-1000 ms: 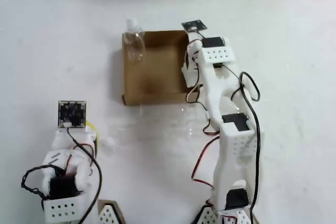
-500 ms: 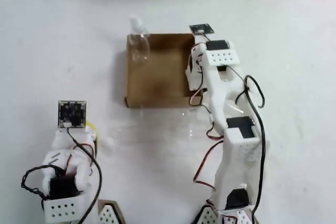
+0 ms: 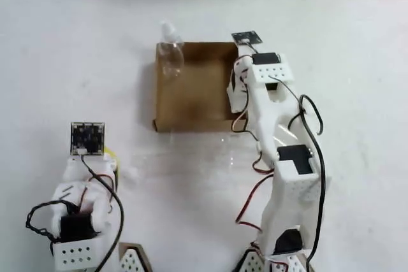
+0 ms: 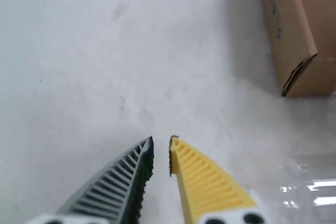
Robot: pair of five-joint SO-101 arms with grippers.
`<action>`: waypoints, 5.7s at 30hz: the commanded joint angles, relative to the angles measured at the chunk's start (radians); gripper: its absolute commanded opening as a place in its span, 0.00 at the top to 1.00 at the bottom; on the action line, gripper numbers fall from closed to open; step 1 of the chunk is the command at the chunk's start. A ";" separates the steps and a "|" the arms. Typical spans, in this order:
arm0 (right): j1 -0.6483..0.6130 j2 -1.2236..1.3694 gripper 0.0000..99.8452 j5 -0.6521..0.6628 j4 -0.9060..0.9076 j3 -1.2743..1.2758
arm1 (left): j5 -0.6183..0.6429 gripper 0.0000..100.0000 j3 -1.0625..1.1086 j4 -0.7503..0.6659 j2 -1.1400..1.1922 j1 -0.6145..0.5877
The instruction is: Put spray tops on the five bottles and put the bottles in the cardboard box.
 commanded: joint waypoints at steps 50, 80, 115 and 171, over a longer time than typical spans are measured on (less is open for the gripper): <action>0.611 -0.869 0.98 0.258 -0.102 0.829 | -0.071 0.92 -0.006 -0.018 -0.018 0.015; 1.282 -1.310 0.98 0.489 -0.320 1.450 | -0.588 0.92 -0.987 0.365 0.750 0.361; 1.296 -2.230 0.98 0.601 -0.035 1.765 | -0.919 0.73 -1.226 0.196 1.595 0.697; 1.260 -2.230 0.98 0.605 -0.035 1.766 | -0.855 0.98 -1.106 0.262 1.529 0.851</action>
